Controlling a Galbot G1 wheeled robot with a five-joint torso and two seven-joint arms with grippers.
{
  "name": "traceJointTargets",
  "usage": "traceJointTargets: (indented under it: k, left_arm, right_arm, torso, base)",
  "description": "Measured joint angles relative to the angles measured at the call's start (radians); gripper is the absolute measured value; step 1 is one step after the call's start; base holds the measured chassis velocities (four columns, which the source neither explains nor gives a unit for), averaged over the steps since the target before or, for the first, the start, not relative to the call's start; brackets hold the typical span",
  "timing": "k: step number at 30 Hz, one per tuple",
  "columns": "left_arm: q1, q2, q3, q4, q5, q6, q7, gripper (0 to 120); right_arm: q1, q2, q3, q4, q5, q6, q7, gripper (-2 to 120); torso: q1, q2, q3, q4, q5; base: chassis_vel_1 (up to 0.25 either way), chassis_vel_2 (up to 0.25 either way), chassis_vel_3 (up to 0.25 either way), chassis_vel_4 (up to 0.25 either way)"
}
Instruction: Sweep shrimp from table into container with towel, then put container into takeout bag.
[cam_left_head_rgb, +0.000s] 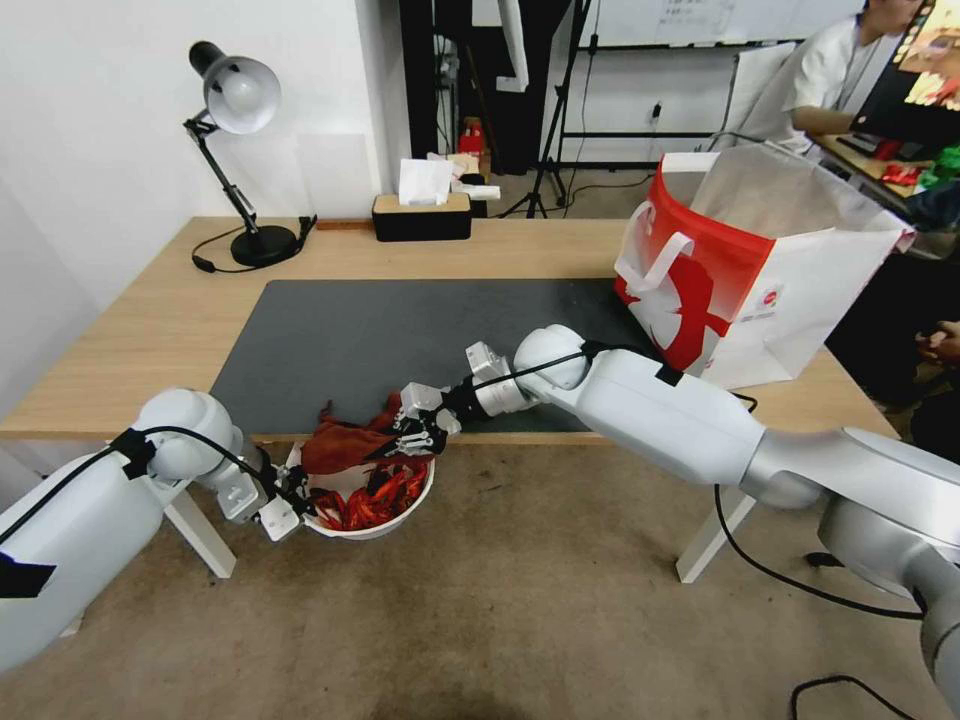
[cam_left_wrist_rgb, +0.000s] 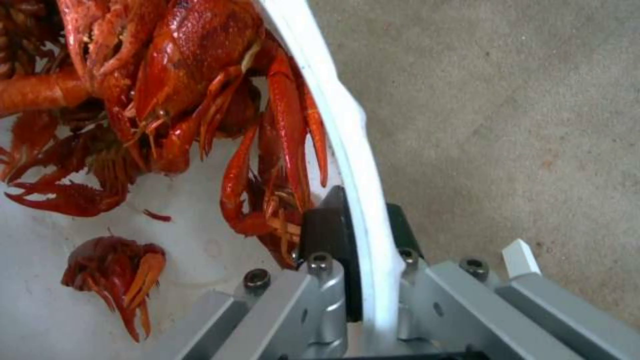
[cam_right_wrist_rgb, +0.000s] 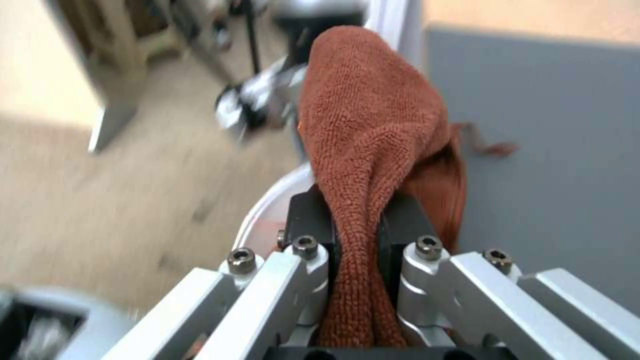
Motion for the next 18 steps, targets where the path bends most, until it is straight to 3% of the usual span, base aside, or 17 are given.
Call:
traceJointTargets:
  k: [7, 9, 10, 11, 12, 15, 16, 18]
  left_arm:
    - [0.007, 0.003, -0.003, -0.009, -0.002, 0.002, 0.0, 0]
    - [0.009, 0.003, -0.003, -0.014, -0.002, 0.002, 0.0, 0]
    - [0.009, 0.003, -0.003, -0.014, -0.002, 0.002, 0.0, 0]
    - [0.009, 0.003, -0.003, -0.018, -0.002, 0.002, 0.0, 0]
    - [0.009, 0.003, -0.003, -0.018, -0.002, 0.002, 0.0, 0]
    - [0.014, 0.006, -0.003, -0.031, -0.005, 0.003, 0.0, 0]
    - [0.014, 0.006, -0.003, -0.031, -0.005, 0.003, 0.0, 0]
    - [0.015, 0.011, -0.004, -0.035, -0.008, 0.003, 0.0, 0]
  right_arm:
    - [-0.02, -0.054, 0.144, 0.047, 0.122, -0.013, 0.115, 7]
    - [-0.028, -0.094, 0.179, 0.079, 0.162, -0.015, 0.257, 7]
    - [-0.028, -0.094, 0.179, 0.079, 0.162, -0.015, 0.257, 7]
    - [-0.04, -0.125, 0.192, 0.122, 0.197, -0.03, 0.42, 7]
    - [-0.04, -0.125, 0.192, 0.122, 0.197, -0.03, 0.42, 7]
    - [-0.105, -0.205, 0.212, 0.312, 0.408, -0.118, 0.876, 7]
    - [-0.105, -0.205, 0.212, 0.312, 0.408, -0.118, 0.876, 7]
    - [-0.149, -0.246, 0.234, 0.4, 0.484, -0.189, 1.177, 7]
  torso:
    - [0.0, 0.0, 0.0, 0.0001, 0.0001]
    - [0.0, 0.0, 0.0, 0.0, 0.0002]
    - [0.0, 0.0, 0.0, 0.0, 0.0002]
    - [0.0, 0.0, 0.0, -0.0001, 0.0002]
    - [0.0, 0.0, 0.0, -0.0001, 0.0002]
    - [0.0, 0.0, 0.0, -0.0002, 0.0003]
    - [0.0, 0.0, 0.0, -0.0002, 0.0003]
    - [0.0, 0.0, 0.0, 0.0, 0.0003]
  base:
    - [0.0, 0.0, 0.0, 0.0]
    - [0.0, 0.0, 0.0, 0.0]
    - [0.0, 0.0, 0.0, 0.0]
    - [0.0, 0.0, 0.0, 0.0]
    - [0.0, 0.0, 0.0, 0.0]
    - [0.0, 0.0, 0.0, 0.0]
    - [0.0, 0.0, 0.0, 0.0]
    - [0.0, 0.0, 0.0, 0.0]
